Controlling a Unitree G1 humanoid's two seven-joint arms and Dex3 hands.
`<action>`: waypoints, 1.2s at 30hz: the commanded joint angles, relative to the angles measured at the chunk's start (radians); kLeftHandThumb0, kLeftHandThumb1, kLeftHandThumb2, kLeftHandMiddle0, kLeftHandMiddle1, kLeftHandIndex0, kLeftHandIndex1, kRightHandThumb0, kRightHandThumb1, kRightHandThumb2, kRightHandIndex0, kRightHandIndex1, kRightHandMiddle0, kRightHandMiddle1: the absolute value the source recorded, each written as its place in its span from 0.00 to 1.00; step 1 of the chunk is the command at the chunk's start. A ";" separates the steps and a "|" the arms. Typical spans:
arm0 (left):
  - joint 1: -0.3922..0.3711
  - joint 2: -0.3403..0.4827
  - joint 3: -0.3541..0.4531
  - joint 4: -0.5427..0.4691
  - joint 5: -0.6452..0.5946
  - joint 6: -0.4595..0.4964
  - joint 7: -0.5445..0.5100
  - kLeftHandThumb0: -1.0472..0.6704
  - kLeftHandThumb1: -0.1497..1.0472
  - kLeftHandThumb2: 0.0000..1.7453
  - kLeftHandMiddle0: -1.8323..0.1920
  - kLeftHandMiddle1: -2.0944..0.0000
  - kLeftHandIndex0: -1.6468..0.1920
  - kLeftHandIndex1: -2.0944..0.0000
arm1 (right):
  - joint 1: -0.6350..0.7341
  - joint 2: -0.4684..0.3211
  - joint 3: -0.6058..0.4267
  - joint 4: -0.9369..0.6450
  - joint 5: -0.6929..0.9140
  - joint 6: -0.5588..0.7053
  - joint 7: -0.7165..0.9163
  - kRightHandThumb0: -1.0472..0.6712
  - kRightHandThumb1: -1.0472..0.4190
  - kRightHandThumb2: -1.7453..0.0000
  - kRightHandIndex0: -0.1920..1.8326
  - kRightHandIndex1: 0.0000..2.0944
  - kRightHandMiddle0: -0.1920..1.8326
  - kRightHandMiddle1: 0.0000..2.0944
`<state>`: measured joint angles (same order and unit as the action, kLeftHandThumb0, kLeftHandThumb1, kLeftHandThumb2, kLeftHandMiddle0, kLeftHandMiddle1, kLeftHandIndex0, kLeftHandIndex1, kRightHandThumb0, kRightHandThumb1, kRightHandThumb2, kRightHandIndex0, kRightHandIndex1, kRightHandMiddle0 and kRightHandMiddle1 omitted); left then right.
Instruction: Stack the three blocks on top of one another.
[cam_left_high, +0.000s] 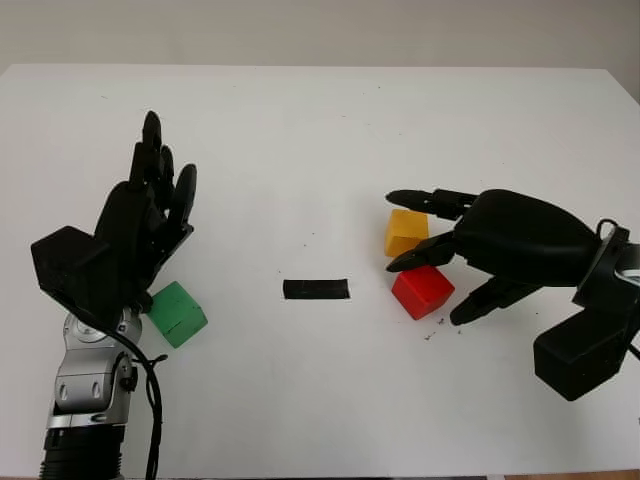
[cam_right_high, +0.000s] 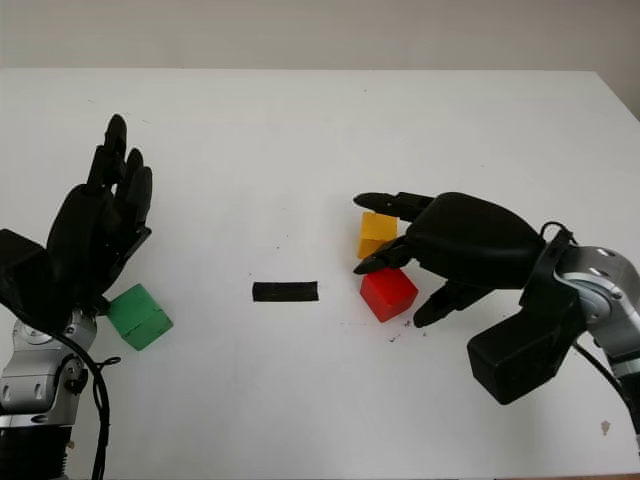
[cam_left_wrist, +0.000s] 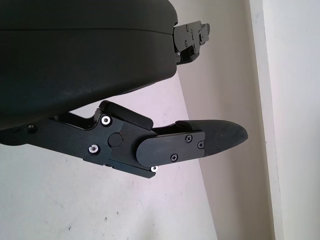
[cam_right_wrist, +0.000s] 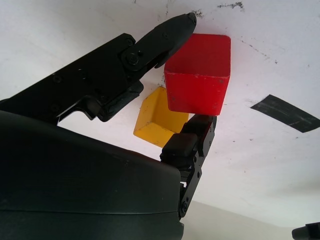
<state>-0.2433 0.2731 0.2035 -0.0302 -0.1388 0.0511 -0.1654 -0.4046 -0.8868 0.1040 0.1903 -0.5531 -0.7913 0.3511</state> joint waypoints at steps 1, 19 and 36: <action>-0.003 0.008 0.001 -0.021 0.006 0.003 0.003 0.19 1.00 0.30 1.00 1.00 1.00 1.00 | -0.008 0.003 0.009 0.013 -0.011 -0.008 -0.014 0.28 0.25 0.97 0.18 0.03 0.52 0.05; -0.006 0.002 -0.003 -0.020 0.020 0.001 0.012 0.19 1.00 0.31 1.00 1.00 1.00 1.00 | -0.015 0.033 0.018 0.034 -0.004 -0.034 -0.081 0.39 0.18 0.97 0.27 0.03 0.49 0.39; -0.009 0.003 0.000 -0.017 0.016 0.002 0.012 0.19 1.00 0.30 1.00 1.00 1.00 1.00 | -0.106 0.043 -0.003 0.010 0.227 -0.059 -0.002 0.37 0.19 0.97 0.25 0.02 0.41 0.53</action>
<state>-0.2433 0.2721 0.2026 -0.0325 -0.1246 0.0616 -0.1559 -0.4803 -0.8359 0.1162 0.2302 -0.3555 -0.8554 0.3369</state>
